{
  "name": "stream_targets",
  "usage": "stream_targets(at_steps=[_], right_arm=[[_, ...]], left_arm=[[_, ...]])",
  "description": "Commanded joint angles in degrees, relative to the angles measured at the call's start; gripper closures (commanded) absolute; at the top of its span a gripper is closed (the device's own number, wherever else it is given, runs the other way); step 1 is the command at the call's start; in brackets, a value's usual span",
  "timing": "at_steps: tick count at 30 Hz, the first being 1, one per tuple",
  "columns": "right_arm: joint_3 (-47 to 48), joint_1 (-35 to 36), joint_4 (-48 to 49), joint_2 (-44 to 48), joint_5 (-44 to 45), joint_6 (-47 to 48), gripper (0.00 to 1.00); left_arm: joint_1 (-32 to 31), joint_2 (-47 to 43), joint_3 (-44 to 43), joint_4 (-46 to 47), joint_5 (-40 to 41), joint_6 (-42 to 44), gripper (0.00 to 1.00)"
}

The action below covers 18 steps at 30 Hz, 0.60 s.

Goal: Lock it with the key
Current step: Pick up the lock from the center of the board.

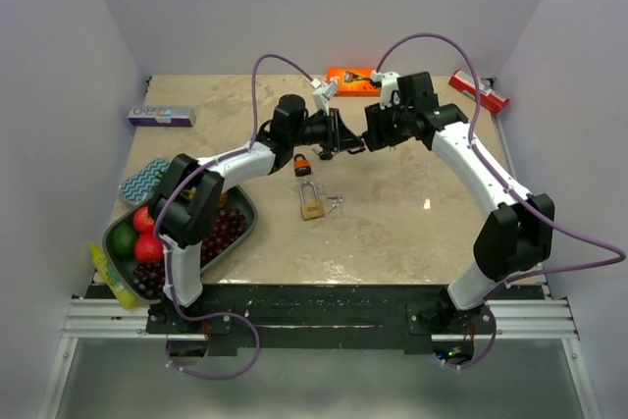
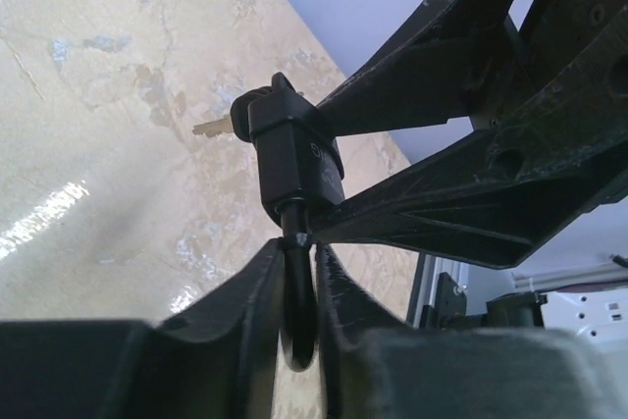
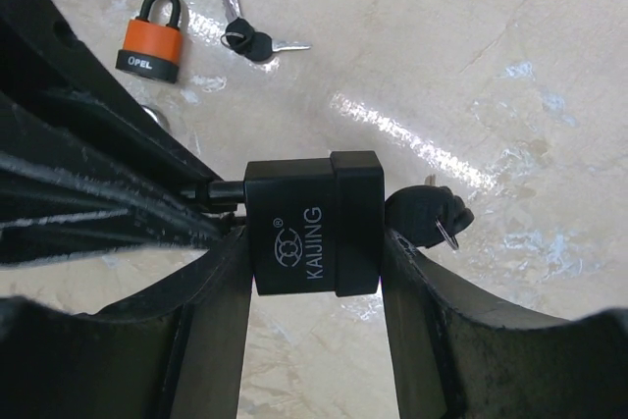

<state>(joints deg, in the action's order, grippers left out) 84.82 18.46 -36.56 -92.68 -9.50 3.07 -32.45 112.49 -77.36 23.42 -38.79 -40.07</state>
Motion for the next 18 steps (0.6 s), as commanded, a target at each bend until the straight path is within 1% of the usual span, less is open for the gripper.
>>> stream_targets(at_steps=[1, 2, 3, 4, 6, 7, 8, 9, 10, 11, 12, 13, 14, 15, 16, 18], right_arm=[[0.79, 0.35, 5.18, 4.18, -0.17, -1.66, 1.0], [0.7, 0.35, 5.18, 4.18, -0.43, -1.66, 1.0], [0.7, 0.35, 5.18, 4.09, -2.26, -1.66, 1.0], [0.79, 0.35, 4.4, 4.0, -3.15, -1.49, 0.89], [2.28, -0.17, 1.33, 4.09, -5.95, -0.09, 0.63], [2.81, -0.52, 0.53, 4.53, -7.19, 1.57, 0.31], [3.07, -2.01, -0.09, 4.97, -8.59, 2.72, 0.2], [3.34, -3.07, -1.75, 5.32, -12.7, 3.69, 0.12], [3.69, -4.47, -2.81, 5.93, -15.61, 6.31, 0.07], [4.65, -7.53, -4.21, 6.11, -17.9, 7.64, 0.01], [5.27, -9.3, -6.84, 6.29, -20.71, 8.87, 0.01], [6.49, -10.8, -8.86, 6.03, -26.22, 12.97, 0.01], [7.02, -13.07, -10.62, 5.85, -27.84, 15.01, 0.01], [7.38, -13.71, -13.16, 5.85, -27.68, 16.34, 0.01], [7.82, -14.32, -14.67, 6.02, -29.77, 20.27, 0.01], [7.65, -15.56, -18.97, 7.25, -32.42, 27.3, 0.01]], left_arm=[[-0.25, -0.6, -0.86, 2.5, -0.59, 0.08, 0.93], [-0.25, -0.69, -0.86, 2.86, -1.02, -0.18, 1.0], [-0.25, -0.78, -0.95, 3.38, -1.99, -0.18, 1.0], [-0.34, -0.86, -0.95, 3.82, -2.61, -0.18, 1.0], [-0.16, -1.13, -1.47, 3.56, -4.71, 0.96, 1.0], [-0.16, -1.65, -1.56, 3.13, -5.33, 2.27, 1.0], [-0.07, -2.09, -1.48, 2.78, -5.94, 3.33, 1.0], [0.28, -2.53, -1.3, 2.6, -7.34, 4.38, 1.0], [0.37, -3.58, -0.78, 2.42, -8.05, 6.83, 1.0], [0.71, -4.11, -0.51, 2.33, -8.93, 8.16, 1.0], [0.89, -4.73, -0.42, 1.81, -10.68, 9.74, 1.0], [1.07, -5.43, -0.51, 0.76, -12.0, 12.88, 1.0], [1.07, -5.87, -0.42, 0.58, -13.49, 14.22, 1.0], [1.16, -6.31, -0.33, 0.49, -16.29, 15.54, 1.0], [1.16, -7.01, -0.07, 0.49, -17.71, 17.38, 1.0], [1.07, -7.72, 0.02, 0.84, -21.4, 18.1, 1.0]])
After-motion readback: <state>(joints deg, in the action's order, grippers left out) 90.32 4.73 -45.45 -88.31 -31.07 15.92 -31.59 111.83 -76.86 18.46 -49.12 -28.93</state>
